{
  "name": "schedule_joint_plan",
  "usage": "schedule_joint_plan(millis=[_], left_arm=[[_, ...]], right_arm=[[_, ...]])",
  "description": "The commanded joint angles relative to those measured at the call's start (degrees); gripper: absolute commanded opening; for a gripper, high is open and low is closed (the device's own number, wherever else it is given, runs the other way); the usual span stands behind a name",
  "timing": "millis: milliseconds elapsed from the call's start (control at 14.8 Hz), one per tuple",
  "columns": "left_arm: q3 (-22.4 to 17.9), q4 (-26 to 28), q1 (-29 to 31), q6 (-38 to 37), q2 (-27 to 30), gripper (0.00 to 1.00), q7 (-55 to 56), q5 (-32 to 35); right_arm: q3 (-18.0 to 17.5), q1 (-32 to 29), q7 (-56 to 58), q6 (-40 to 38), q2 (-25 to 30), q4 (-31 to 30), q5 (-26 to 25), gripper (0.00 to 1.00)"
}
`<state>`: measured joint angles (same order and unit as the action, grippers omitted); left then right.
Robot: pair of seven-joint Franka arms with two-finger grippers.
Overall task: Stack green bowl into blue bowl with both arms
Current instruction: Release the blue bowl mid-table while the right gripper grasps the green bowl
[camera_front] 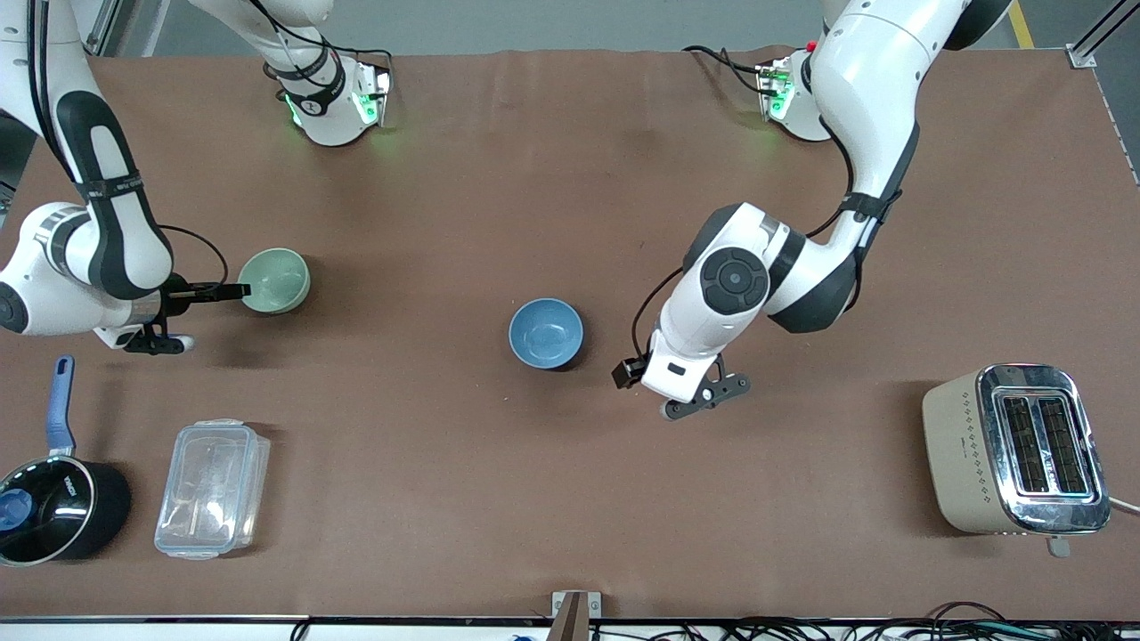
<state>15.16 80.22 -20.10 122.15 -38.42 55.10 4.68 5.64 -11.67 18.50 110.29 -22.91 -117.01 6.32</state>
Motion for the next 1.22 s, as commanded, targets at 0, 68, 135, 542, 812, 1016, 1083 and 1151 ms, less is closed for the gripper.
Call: schedule_joint_plan(millis=[0,68,135,542,812,1016,1083,1151], left_arm=[[-0.2,-0.1,1.9,-1.5,1.9,1.0,0.4,5.6],[-0.2,-0.2,2.3,-3.8,3.3,1.0,0.1,8.1],[-0.2,-0.4,3.4,-6.4,5.0,1.0,-0.8,9.9],[0.5,-0.4,11.8,-15.4,15.5,1.0,-19.1,9.9],[0.5,-0.4,14.6,-23.1,22.0,1.0,-29.8,5.4],[0.5,-0.2,18.3,-28.5,26.3,1.0,-39.3,3.2],[-0.1,0.2,18.7,-28.9,27.7,1.0,-41.8,1.6],[-1.3,1.2,18.7,-29.7,29.3,1.0,-44.9,0.4]], right_arm=[[-0.4,-0.7,0.7,0.0,0.8,-1.5,-0.8,0.95],[-0.4,-0.7,0.7,0.0,0.7,-1.6,-0.8,0.94],[-0.4,-0.8,0.7,0.1,0.3,-2.1,-0.8,0.93],[-0.4,-0.8,0.6,2.1,-1.7,-2.6,-0.8,0.89],[-0.4,-0.7,0.3,4.7,-1.2,-5.1,-0.7,0.64],[-0.4,-0.7,0.1,4.1,0.1,-5.6,-0.7,0.2],[-0.4,-0.7,0.1,4.0,0.2,-5.6,-0.7,0.14],[-0.5,-0.7,0.0,4.0,0.8,-5.6,-0.7,0.13]])
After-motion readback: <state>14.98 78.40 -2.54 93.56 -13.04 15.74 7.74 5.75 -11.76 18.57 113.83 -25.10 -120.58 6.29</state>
